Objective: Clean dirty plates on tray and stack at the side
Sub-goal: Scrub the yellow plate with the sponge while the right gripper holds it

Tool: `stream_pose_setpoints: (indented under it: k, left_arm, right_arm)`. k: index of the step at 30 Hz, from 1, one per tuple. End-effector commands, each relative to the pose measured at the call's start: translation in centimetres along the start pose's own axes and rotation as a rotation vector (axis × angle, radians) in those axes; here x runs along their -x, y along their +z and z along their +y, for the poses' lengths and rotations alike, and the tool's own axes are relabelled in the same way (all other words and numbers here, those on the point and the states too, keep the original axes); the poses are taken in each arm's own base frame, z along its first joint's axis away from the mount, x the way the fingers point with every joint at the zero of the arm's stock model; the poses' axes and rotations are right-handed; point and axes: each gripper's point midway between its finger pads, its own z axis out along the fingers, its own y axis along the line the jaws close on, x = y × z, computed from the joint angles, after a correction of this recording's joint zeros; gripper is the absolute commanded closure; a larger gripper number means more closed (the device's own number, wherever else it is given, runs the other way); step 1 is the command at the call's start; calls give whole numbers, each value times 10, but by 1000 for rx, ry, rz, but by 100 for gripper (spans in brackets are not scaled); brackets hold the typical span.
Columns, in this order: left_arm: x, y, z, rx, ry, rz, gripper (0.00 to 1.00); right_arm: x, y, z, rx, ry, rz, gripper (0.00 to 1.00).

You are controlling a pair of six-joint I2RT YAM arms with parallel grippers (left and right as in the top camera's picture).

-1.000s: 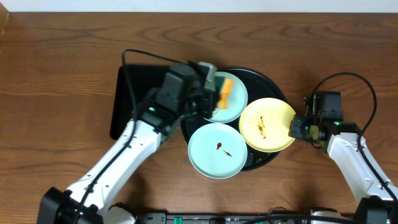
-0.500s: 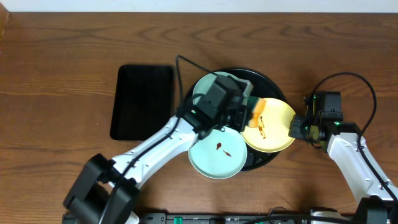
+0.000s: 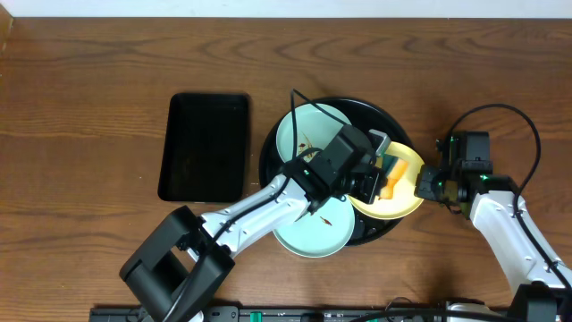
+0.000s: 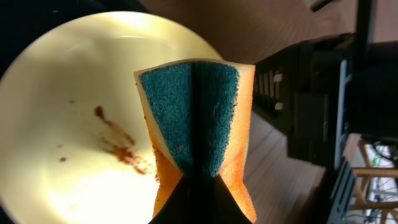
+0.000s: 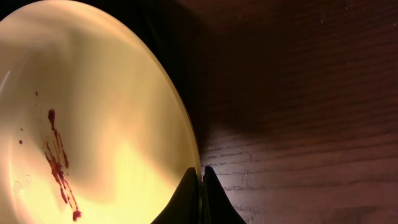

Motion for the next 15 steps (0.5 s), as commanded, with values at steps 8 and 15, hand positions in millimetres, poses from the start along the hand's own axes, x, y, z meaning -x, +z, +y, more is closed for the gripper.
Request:
stream_pose_setpoints:
  k: [8,15]
  left_arm:
    - [-13,30,12,1,-89,44,92]
    - [-25,47,11,-10,-81,66,93]
  right_arm:
    - [2,-1,9,30,-23,1,99]
    - [2,-1,9,31,-23,1,99]
